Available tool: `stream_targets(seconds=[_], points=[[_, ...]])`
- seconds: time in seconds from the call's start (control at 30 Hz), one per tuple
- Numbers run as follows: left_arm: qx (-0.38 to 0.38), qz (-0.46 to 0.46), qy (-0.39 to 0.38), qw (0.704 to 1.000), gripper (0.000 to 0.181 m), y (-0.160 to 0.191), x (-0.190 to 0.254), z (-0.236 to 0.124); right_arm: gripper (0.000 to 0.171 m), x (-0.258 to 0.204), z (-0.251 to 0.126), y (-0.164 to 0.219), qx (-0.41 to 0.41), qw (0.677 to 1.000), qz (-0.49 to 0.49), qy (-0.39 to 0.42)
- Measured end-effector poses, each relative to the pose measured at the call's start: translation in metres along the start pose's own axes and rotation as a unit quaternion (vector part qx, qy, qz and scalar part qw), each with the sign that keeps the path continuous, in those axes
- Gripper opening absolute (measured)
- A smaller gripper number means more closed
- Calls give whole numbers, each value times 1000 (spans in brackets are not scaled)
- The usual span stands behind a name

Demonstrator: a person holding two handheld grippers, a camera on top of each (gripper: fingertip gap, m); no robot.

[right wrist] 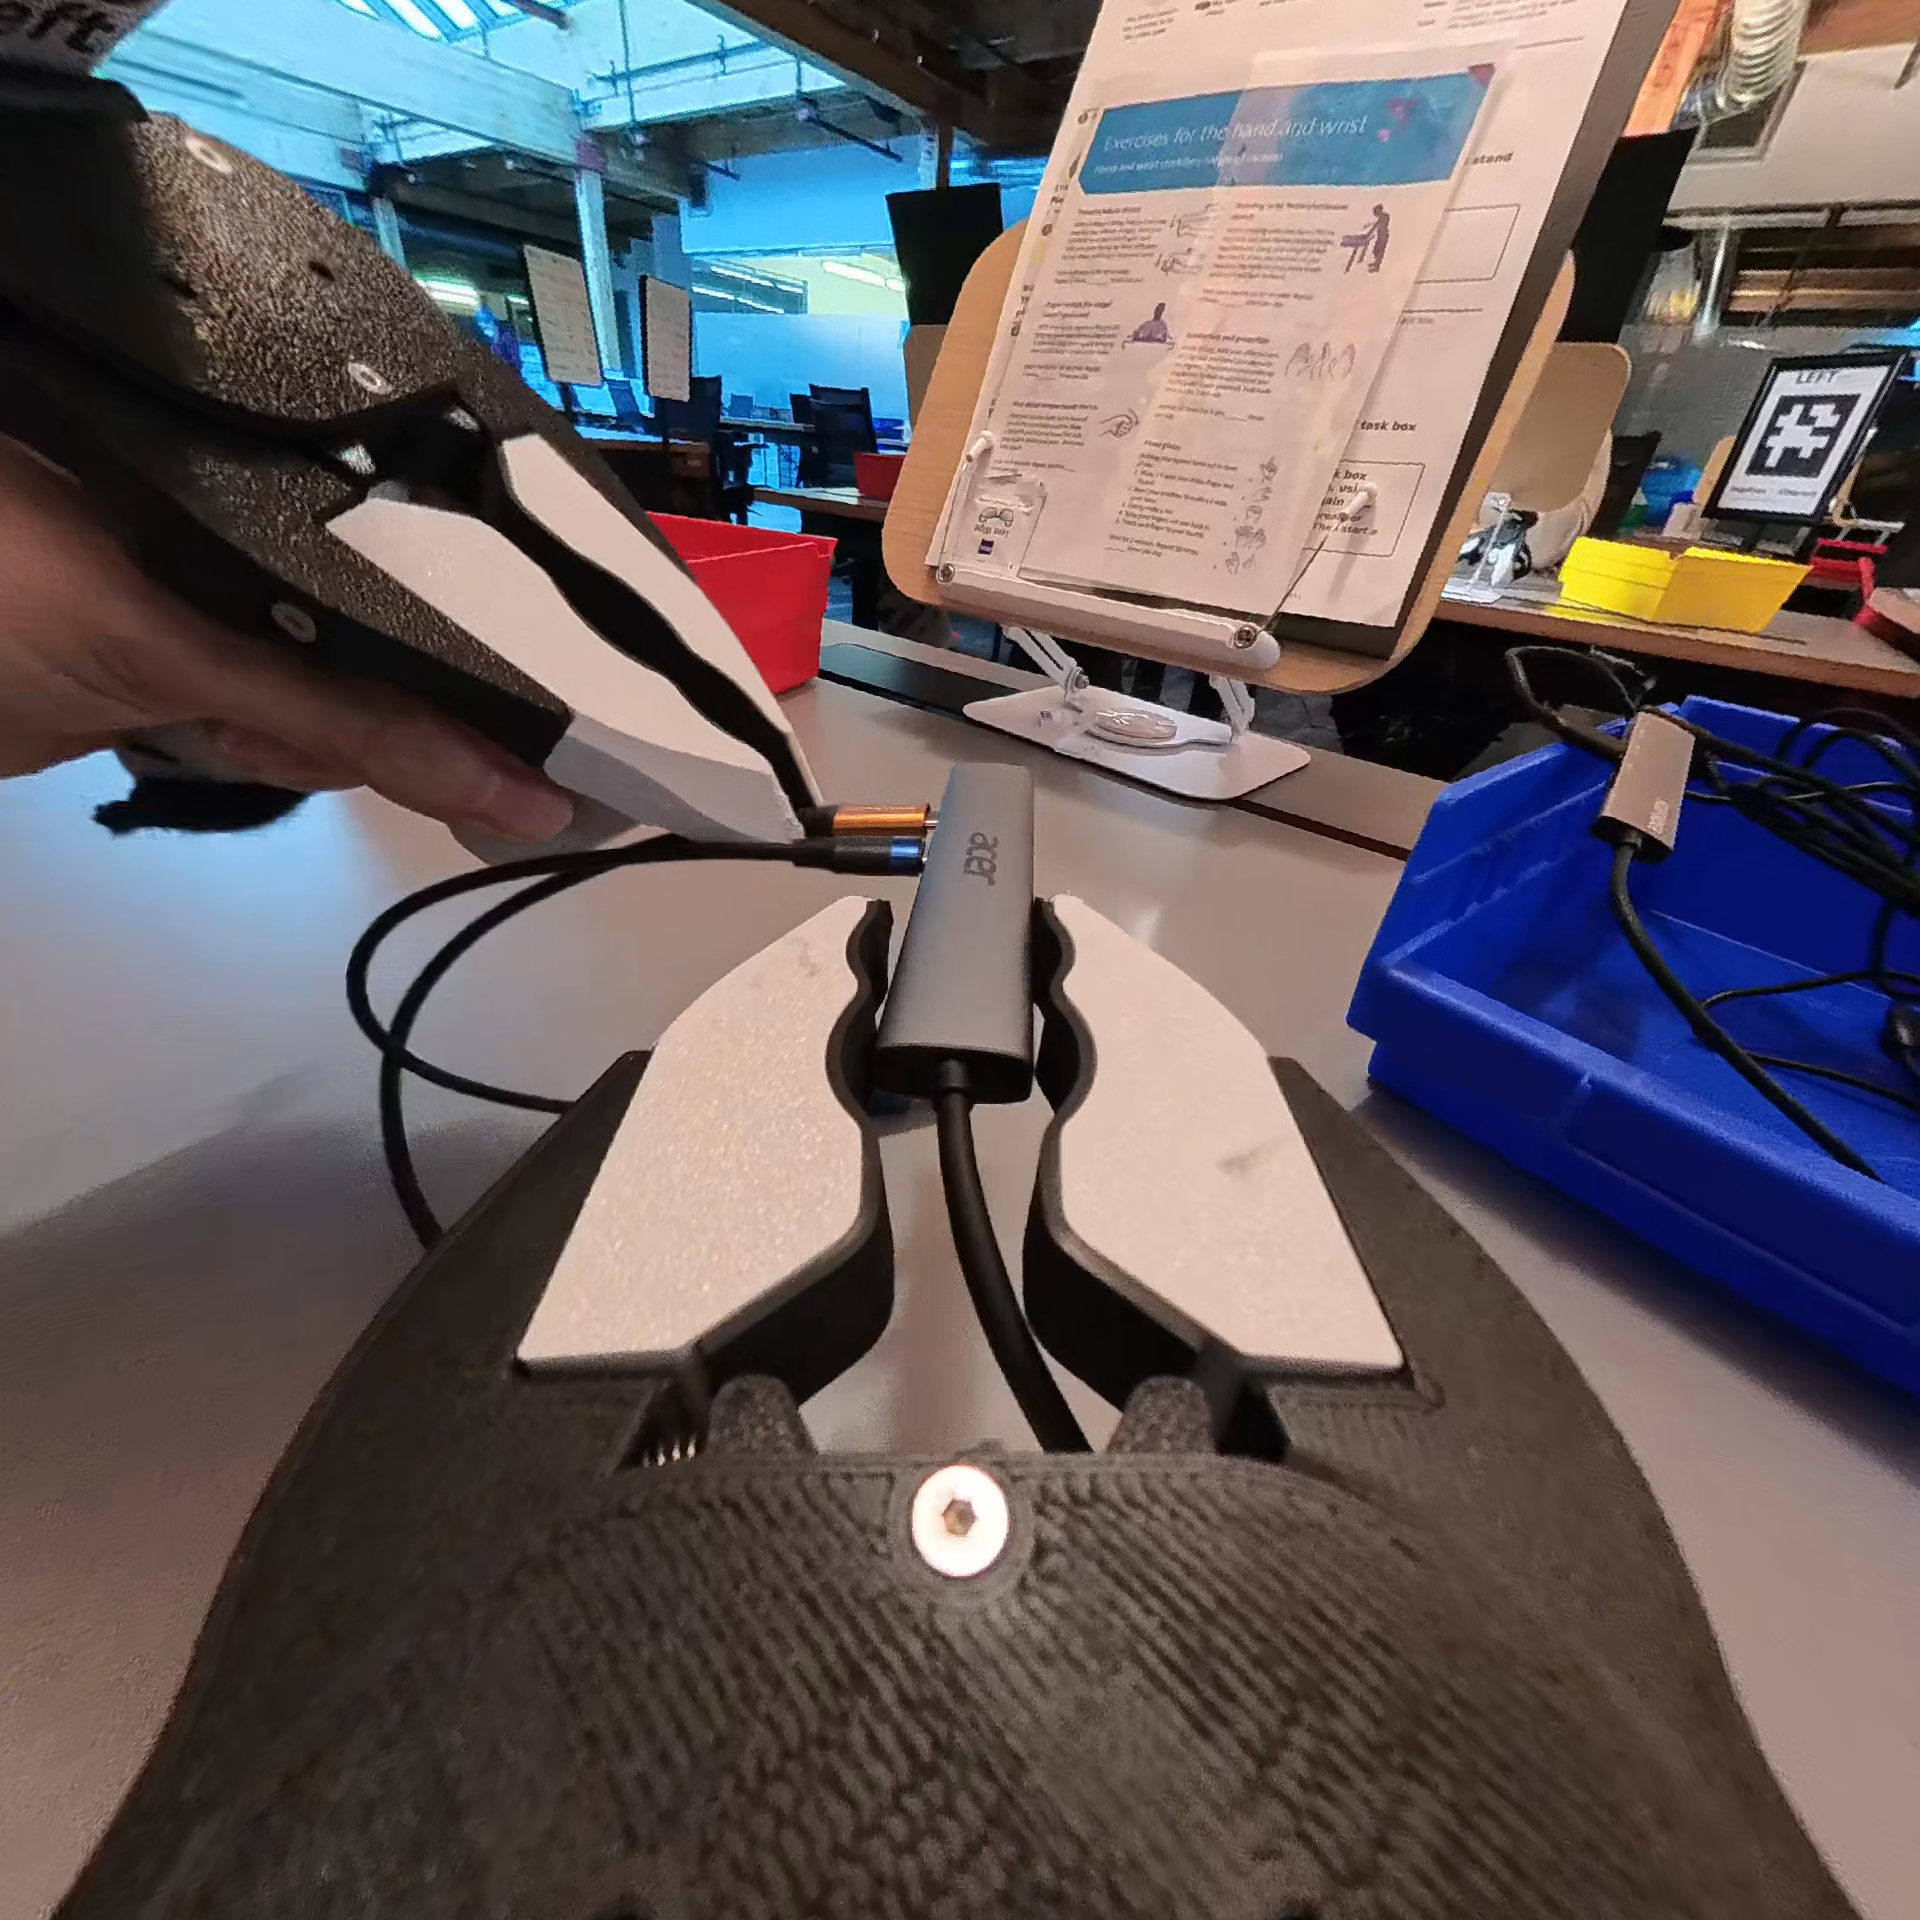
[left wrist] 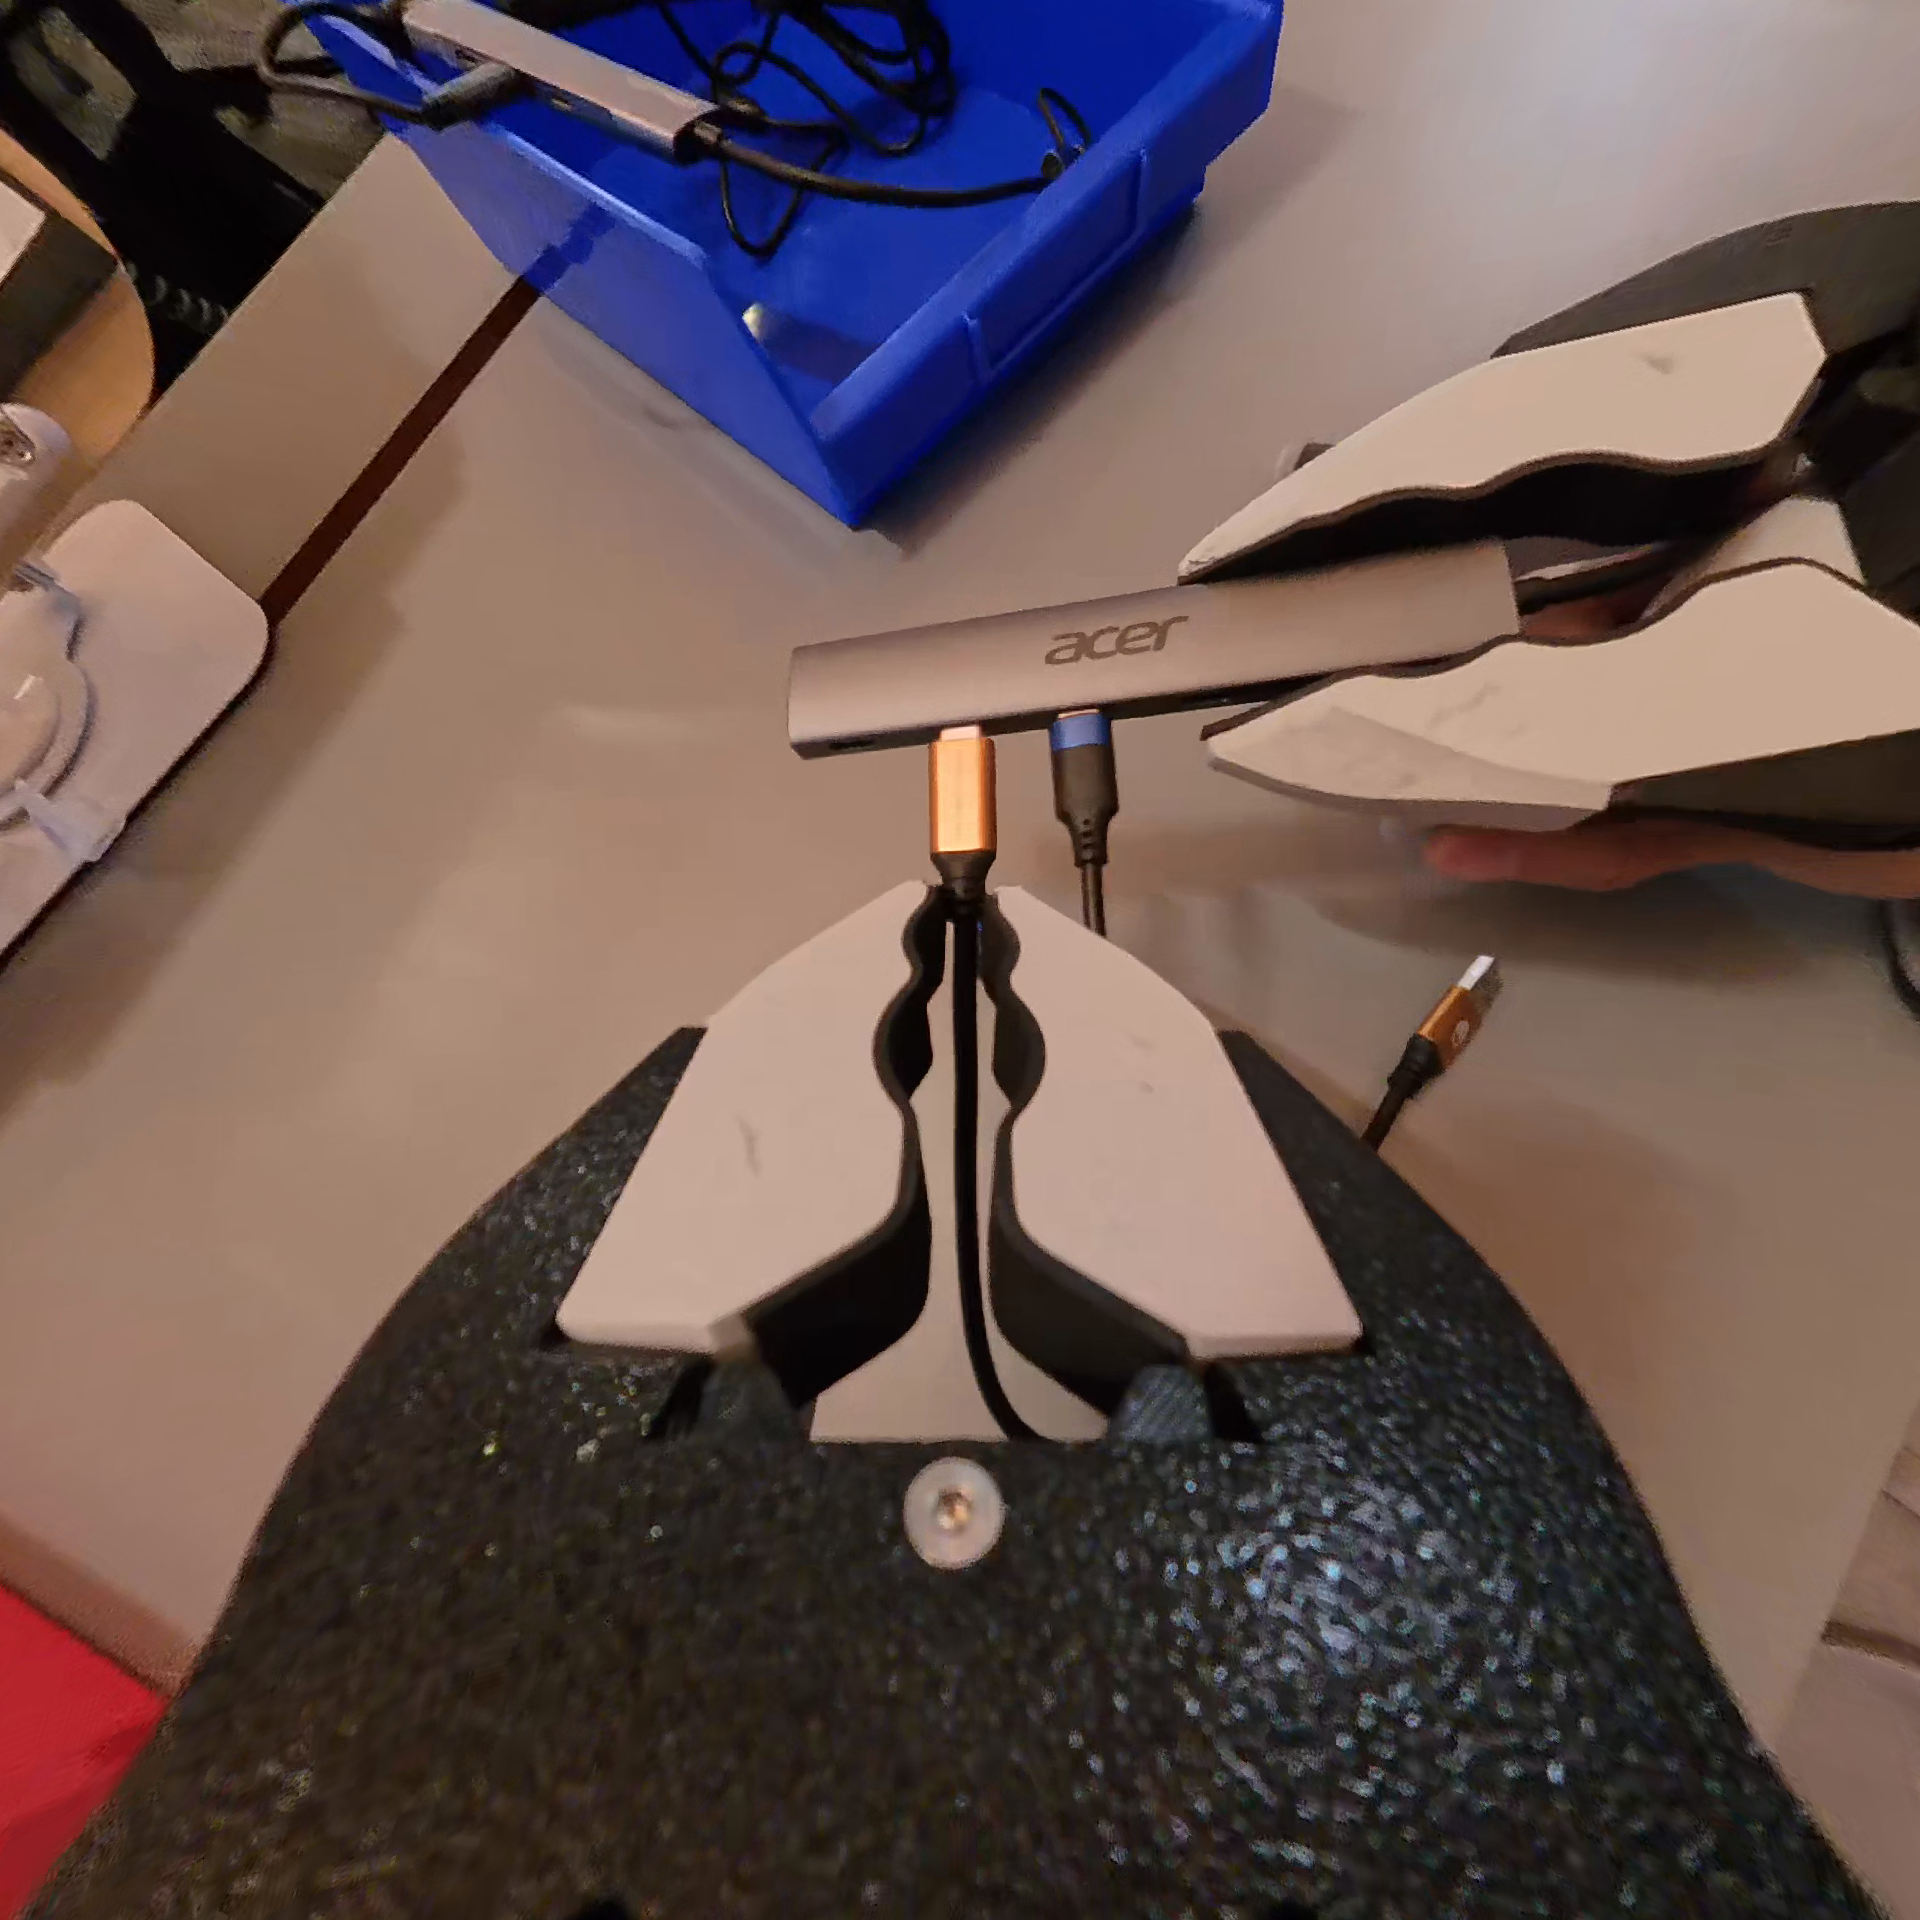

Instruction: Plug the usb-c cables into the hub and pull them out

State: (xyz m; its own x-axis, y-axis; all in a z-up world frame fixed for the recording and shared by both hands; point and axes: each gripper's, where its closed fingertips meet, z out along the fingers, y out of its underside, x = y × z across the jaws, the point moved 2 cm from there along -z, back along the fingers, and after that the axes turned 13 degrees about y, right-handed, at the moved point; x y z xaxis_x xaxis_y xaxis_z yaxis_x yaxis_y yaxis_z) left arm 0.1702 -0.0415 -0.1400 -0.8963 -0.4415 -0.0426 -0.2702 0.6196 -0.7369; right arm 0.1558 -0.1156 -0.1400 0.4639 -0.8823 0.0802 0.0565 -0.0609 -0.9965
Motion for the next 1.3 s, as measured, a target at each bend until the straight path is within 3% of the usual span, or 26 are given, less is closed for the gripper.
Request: stream_targets(seconds=[0.33,0.5,0.6,0.77,0.87,1.07,1.3], points=[[23,22,-2,999,5,-3,-1,3,28,1,-1,0,1,1000,7,-3],[86,46,31,995,7,-8,8,-2,25,11,-5,-5,16,999,51,-12],[136,30,25,990,39,-3,-4,-22,25,34,-11,-12,22,997,68,20],[171,-79,28,982,53,53,-40,-26,25,70,-37,-63,69,993,69,62],[181,-102,44,977,53,81,-41,-18,25,96,-48,-100,84,989,17,120],[212,-46,35,975,47,70,-38,-25,25,165,-28,-185,65,958,-164,227],[179,-11,75,981,47,73,-23,-13,25,231,27,-249,-19,863,-406,299]])
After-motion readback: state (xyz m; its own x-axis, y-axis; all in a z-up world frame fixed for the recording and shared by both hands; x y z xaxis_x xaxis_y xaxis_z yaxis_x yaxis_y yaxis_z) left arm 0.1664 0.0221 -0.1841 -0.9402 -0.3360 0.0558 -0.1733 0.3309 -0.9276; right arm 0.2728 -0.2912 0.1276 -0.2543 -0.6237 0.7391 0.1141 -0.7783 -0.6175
